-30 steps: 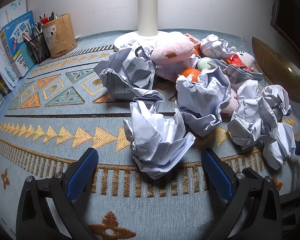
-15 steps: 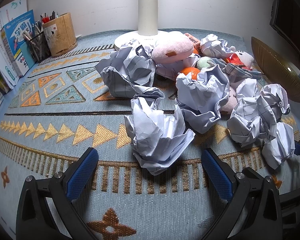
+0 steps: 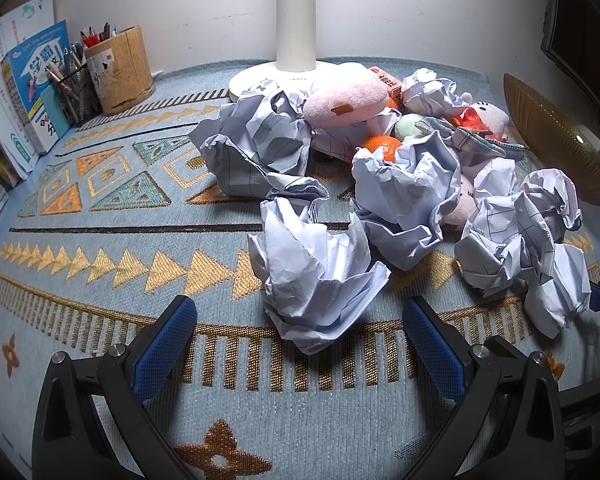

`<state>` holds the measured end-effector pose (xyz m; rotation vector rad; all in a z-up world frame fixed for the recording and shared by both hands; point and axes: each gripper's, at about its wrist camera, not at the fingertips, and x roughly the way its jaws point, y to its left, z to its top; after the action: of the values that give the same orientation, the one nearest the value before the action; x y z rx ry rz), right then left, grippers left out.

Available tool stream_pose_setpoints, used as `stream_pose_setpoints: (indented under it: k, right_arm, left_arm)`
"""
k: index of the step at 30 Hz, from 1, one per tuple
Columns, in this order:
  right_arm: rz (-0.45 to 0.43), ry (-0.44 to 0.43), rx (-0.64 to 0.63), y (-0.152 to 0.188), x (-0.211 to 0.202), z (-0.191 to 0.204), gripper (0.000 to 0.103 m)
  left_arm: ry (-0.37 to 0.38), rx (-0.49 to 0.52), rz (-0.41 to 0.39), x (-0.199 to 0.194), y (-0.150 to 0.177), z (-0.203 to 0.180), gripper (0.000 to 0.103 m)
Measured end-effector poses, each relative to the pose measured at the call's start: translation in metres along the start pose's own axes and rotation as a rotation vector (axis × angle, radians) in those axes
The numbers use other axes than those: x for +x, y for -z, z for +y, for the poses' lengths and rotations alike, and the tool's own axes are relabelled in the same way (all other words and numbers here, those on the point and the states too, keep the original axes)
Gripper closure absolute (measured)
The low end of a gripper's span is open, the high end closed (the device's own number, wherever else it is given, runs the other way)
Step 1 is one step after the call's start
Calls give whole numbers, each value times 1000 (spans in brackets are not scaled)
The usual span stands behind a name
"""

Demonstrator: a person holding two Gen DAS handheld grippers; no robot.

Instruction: Organize objects

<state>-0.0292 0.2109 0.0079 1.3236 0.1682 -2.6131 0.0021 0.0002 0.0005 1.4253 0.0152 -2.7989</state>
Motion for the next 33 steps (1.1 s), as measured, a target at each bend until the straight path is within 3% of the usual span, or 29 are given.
stream_pose_setpoints:
  k: [21, 24, 29, 33]
  right_arm:
    - [0, -2, 1, 0, 0, 0, 0]
    - [-10, -41, 12, 3, -3, -4, 0]
    - [-96, -74, 115, 18, -29, -44, 0]
    - [-197, -91, 143, 7, -43, -63, 0]
  left_arm:
    - [-1, 1, 0, 0, 0, 0, 0]
    - [-1, 1, 0, 0, 0, 0, 0]
    - [-1, 1, 0, 0, 0, 0, 0]
    - [-1, 1, 0, 0, 0, 0, 0]
